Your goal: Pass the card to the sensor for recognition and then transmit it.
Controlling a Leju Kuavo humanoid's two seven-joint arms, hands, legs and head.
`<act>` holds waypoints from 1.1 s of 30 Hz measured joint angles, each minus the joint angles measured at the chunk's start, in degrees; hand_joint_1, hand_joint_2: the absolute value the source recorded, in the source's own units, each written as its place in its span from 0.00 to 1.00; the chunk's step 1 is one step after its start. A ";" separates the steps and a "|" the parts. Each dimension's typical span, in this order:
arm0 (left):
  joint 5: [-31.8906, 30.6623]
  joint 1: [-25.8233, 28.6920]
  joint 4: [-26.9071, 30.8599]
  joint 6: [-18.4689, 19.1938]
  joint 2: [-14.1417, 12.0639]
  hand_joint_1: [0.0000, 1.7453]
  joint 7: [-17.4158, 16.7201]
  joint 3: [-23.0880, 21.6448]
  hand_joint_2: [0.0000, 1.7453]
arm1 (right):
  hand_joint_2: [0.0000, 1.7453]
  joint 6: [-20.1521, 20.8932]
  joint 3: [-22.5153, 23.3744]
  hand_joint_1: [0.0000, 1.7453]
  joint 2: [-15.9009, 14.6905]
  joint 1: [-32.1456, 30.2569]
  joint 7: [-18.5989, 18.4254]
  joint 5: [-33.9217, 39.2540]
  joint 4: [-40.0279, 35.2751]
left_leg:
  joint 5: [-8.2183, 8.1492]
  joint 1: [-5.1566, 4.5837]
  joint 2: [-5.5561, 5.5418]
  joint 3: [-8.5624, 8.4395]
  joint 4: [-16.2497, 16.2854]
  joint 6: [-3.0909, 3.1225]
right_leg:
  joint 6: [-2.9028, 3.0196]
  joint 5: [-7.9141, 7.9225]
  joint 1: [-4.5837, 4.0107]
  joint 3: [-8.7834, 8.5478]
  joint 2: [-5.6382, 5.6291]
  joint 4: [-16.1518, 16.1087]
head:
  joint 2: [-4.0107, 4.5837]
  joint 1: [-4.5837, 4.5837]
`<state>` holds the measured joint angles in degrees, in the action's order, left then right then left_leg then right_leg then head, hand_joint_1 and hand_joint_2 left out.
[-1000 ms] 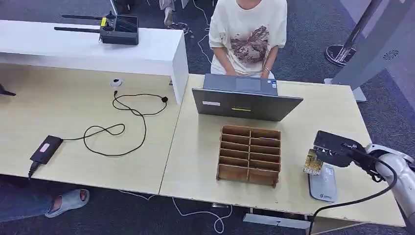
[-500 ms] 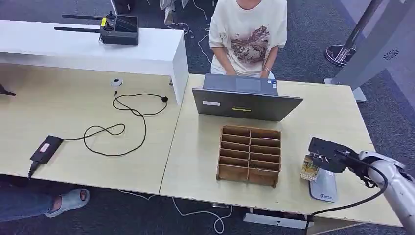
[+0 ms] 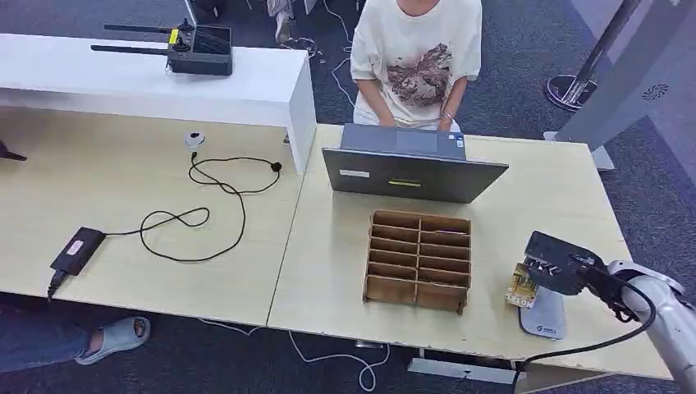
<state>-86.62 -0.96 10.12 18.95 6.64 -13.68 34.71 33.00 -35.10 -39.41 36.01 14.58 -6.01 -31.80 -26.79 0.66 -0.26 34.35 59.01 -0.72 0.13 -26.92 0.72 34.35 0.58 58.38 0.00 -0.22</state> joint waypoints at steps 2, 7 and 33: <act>0.00 -0.01 0.00 -0.11 0.00 0.00 0.02 0.00 0.00 | 1.00 0.28 0.70 1.00 -0.07 -0.22 0.31 0.26 0.24 | 0.00 0.00 0.01 0.00 0.00 0.00 | 0.00 0.00 0.00 0.00 -0.01 0.00 | 0.00 0.00; 0.00 0.00 0.00 -0.28 -0.02 0.00 0.37 -0.02 0.00 | 1.00 1.22 2.68 1.00 -0.94 -1.09 0.46 1.86 0.33 | 0.00 0.00 0.00 0.01 0.00 0.00 | 0.00 0.00 0.00 0.00 0.00 -0.01 | -0.02 0.00; -0.11 -0.17 0.00 -0.28 0.02 0.00 -1.05 -0.02 0.00 | 1.00 -1.11 10.01 1.00 -0.48 -5.29 0.06 -2.51 2.40 | 0.00 0.00 0.00 0.00 -0.01 0.00 | 0.00 0.00 0.00 0.00 -0.01 0.00 | 0.00 0.00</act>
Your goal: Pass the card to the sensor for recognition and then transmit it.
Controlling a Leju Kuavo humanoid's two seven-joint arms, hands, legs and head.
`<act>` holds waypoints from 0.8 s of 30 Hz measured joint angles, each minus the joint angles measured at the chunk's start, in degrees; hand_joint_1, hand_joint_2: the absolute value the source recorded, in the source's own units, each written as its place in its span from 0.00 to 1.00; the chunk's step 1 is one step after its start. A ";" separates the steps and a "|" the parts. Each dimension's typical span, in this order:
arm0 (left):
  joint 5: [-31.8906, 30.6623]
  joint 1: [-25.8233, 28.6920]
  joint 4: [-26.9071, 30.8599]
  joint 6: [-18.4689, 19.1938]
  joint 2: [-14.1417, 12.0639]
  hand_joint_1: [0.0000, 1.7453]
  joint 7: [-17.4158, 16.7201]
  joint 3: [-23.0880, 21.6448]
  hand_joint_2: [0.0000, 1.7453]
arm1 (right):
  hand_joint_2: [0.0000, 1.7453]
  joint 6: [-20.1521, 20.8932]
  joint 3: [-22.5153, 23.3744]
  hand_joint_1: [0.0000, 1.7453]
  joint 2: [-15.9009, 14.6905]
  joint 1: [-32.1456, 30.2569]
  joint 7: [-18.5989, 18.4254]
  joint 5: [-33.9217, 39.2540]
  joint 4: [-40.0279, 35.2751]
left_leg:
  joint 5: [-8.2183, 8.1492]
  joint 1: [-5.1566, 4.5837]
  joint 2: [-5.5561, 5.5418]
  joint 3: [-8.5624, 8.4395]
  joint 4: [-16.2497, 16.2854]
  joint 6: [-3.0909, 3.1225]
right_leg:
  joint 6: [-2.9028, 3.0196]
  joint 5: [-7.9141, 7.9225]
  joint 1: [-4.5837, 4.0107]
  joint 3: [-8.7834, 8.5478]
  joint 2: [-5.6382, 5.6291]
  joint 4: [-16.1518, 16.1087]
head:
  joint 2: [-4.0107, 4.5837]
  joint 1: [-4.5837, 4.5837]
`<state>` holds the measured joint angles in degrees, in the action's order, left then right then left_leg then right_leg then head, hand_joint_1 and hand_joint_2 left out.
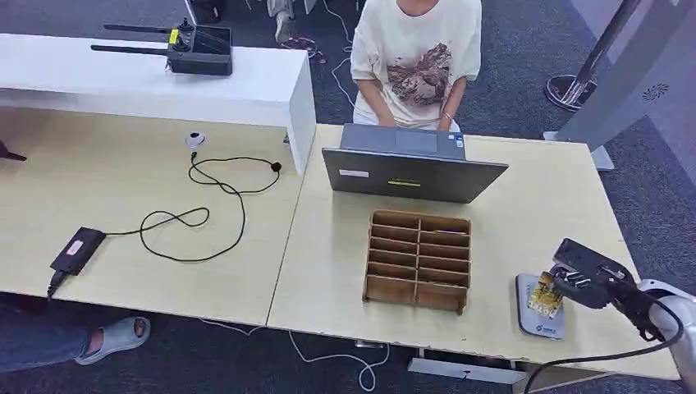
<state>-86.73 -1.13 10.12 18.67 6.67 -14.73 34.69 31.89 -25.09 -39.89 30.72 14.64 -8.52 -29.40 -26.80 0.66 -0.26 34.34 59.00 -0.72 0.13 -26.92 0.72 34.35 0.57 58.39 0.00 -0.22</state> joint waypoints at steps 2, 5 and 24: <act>0.00 0.00 0.00 0.00 0.00 0.00 0.00 0.00 0.00 | 1.00 -0.49 0.26 1.00 0.38 -0.23 0.00 -0.37 0.15 | 0.00 0.00 0.00 0.00 0.00 0.00 | 0.00 0.00 0.00 0.00 0.00 0.00 | 0.00 0.00; 0.00 0.00 0.00 0.00 0.00 0.00 0.09 0.00 0.00 | 1.00 -1.12 0.94 1.00 0.77 -0.89 -0.02 -0.79 0.17 | 0.00 0.00 0.00 0.01 0.00 0.00 | 0.00 0.00 0.00 0.00 0.01 -0.01 | 0.00 0.02; 0.04 0.07 0.00 -0.13 0.00 0.00 1.14 0.00 0.00 | 1.00 0.28 5.71 1.00 0.42 -3.14 1.97 -1.07 -2.30 | 0.00 -0.01 -0.04 0.00 0.01 0.00 | 0.00 0.00 0.01 -0.01 0.05 -0.01 | 0.00 0.00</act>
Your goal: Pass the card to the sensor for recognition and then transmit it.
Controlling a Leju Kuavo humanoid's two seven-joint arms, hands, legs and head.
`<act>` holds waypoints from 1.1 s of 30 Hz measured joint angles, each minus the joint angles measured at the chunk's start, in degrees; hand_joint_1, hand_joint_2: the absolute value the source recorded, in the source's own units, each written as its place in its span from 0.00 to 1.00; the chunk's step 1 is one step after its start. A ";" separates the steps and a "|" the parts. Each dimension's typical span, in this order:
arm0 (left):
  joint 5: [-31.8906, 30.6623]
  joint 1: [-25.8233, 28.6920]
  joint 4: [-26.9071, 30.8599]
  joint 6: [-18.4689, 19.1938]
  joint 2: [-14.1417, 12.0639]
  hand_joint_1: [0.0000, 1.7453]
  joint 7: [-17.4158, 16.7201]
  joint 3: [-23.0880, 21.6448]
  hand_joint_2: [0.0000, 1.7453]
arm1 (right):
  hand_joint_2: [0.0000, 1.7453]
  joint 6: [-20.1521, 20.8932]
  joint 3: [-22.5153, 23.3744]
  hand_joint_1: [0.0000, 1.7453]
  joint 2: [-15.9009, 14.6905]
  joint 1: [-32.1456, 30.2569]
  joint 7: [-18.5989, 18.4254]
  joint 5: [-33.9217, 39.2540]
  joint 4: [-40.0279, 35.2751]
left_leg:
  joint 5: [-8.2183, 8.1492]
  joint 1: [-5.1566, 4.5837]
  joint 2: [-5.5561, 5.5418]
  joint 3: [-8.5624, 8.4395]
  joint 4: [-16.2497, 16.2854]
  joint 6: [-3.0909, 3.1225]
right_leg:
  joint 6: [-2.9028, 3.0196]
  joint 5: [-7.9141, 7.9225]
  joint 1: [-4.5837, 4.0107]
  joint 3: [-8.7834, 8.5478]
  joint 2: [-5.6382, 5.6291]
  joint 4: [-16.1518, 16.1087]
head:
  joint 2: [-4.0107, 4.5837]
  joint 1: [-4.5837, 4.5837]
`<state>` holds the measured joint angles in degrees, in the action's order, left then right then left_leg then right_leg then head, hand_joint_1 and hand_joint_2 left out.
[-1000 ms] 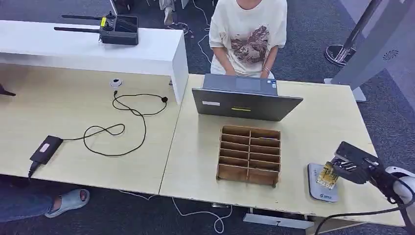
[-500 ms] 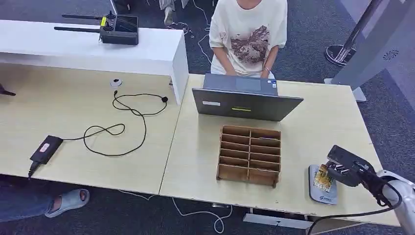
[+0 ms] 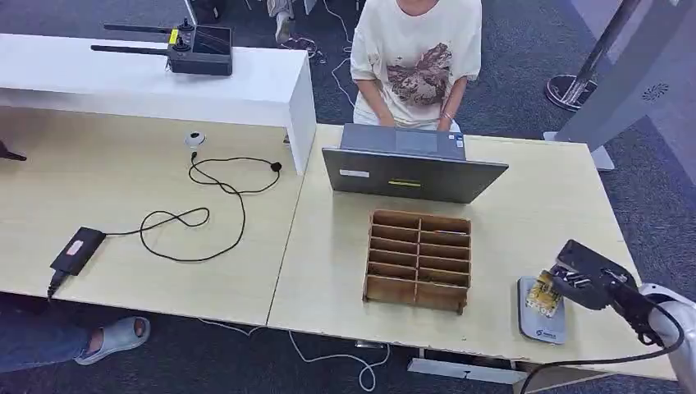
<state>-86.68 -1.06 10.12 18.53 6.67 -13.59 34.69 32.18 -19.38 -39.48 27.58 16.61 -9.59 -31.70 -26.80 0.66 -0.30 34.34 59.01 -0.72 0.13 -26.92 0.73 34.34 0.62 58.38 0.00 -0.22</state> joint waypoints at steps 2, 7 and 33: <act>-0.02 0.10 0.00 0.00 0.00 0.00 0.00 0.00 0.00 | 1.00 0.90 2.01 1.00 -1.16 -1.97 -0.11 1.66 -2.82 | 0.00 0.00 -0.08 0.02 0.00 0.00 | -0.01 -0.01 0.00 0.00 0.07 -0.01 | 0.00 0.00; -0.02 0.15 0.00 0.15 -0.04 0.00 0.15 0.00 0.00 | 1.00 3.21 8.48 1.00 -3.69 -8.31 -0.11 6.23 -11.78 | -0.06 0.00 -0.08 0.07 0.00 0.04 | -0.05 -0.05 0.00 0.01 0.05 -0.01 | 0.00 0.00; 0.20 -0.16 0.00 0.98 1.51 0.00 -1.51 0.85 0.00 | 1.00 -21.80 9.57 1.00 11.11 11.39 -0.66 -14.94 -30.25 | 0.10 0.04 0.20 -0.06 -0.04 -0.13 | 0.06 0.04 -0.03 -0.01 -0.21 0.15 | 0.00 0.02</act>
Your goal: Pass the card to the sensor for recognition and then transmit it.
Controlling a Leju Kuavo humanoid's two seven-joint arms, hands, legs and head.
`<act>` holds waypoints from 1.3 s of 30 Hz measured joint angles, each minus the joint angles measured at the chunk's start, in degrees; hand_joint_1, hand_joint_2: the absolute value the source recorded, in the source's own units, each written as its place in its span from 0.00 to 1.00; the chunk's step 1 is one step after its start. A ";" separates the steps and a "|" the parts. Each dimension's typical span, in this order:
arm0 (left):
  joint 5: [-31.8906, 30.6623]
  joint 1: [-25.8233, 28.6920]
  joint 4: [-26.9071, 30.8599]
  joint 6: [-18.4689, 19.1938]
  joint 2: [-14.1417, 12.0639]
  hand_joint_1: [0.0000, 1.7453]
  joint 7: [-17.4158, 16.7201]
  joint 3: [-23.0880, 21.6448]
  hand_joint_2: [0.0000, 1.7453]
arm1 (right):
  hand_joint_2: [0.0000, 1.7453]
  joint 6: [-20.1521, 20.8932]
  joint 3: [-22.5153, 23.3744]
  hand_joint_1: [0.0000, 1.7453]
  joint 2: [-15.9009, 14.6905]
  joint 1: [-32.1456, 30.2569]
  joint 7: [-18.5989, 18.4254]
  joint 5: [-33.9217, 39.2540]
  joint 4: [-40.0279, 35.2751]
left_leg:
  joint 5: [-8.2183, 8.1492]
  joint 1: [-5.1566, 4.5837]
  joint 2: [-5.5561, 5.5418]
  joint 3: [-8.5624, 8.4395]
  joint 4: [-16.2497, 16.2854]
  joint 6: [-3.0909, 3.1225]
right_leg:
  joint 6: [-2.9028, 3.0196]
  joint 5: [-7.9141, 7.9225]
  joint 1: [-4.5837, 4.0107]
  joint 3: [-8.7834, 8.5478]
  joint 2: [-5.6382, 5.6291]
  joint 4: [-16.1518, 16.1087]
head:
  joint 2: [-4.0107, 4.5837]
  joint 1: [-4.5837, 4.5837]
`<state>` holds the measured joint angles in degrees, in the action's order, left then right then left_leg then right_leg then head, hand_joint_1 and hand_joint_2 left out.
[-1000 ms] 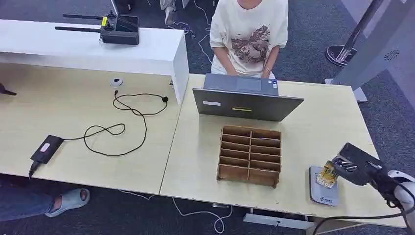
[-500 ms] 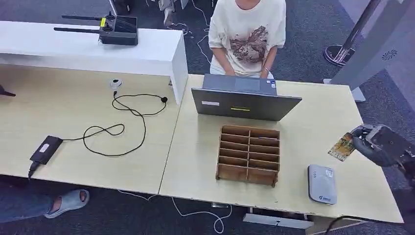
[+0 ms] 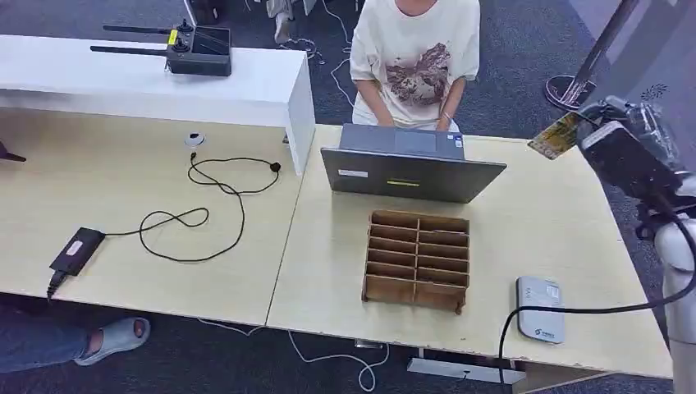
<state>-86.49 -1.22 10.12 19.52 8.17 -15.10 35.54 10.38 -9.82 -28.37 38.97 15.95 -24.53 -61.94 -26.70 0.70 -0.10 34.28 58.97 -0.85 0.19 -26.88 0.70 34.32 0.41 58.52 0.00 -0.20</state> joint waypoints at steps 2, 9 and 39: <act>-0.02 -0.05 0.00 0.26 0.00 0.00 0.00 0.00 0.00 | 1.00 -2.25 -1.68 1.00 1.86 2.77 -1.33 -3.48 0.42 | 0.00 0.00 0.01 -0.04 0.00 0.00 | 0.00 0.00 0.00 0.00 -0.02 0.02 | -0.02 -0.02; -0.04 -0.02 0.00 0.94 0.02 0.00 0.20 -0.02 0.00 | 1.00 -8.13 -8.39 1.00 7.93 13.09 -6.10 -15.28 6.28 | 0.06 0.00 0.00 -0.07 0.00 -0.05 | 0.02 0.01 0.00 0.01 -0.01 0.06 | -0.02 -0.02; -0.06 0.44 0.00 1.25 -0.15 0.00 2.60 -0.02 0.00 | 1.00 -10.55 -18.47 1.00 26.23 33.87 -17.55 -29.11 37.46 | 0.08 0.01 -0.03 -0.10 0.01 -0.07 | 0.02 0.01 -0.01 0.00 0.01 0.06 | -0.02 -0.02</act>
<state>-86.55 -0.78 10.12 20.77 8.02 -12.50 35.52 -0.17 -28.28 -2.14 72.83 -1.60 -53.64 -24.48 -26.62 0.71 -0.13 34.19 58.97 -0.92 0.21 -26.87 0.69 34.32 0.42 58.58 -0.02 -0.22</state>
